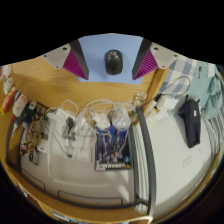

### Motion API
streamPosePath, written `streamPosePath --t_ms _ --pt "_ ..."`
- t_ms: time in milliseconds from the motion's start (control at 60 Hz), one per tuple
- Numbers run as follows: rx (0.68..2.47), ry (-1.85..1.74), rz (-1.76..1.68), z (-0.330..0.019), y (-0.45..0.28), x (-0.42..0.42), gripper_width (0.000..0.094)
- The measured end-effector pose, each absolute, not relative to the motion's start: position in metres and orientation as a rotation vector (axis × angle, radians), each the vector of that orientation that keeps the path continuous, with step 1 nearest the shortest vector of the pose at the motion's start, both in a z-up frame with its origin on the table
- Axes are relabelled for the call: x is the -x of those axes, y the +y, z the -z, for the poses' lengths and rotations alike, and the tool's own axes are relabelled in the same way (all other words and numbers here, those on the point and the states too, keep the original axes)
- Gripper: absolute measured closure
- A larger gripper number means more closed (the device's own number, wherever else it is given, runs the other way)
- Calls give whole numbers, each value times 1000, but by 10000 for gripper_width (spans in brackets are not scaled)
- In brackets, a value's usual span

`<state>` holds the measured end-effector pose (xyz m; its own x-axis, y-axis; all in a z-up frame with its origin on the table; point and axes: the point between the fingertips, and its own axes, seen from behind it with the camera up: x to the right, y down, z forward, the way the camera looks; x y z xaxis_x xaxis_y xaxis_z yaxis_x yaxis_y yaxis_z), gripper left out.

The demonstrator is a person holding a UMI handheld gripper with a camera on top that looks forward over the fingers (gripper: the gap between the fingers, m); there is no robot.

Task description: Arrange mouse

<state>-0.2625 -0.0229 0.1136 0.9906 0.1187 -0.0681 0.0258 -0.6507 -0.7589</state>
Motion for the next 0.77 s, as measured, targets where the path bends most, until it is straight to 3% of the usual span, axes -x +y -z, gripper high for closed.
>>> streamPosePath --t_ms 183,367,500,767 --pt "2180 -87 -161 -208 -31 213 72" --pt "2136 -60 -146 -259 -57 156 80" --pt "2112 -46 -149 -278 -75 123 79" --pt "2114 -49 -155 -280 -117 87 80"
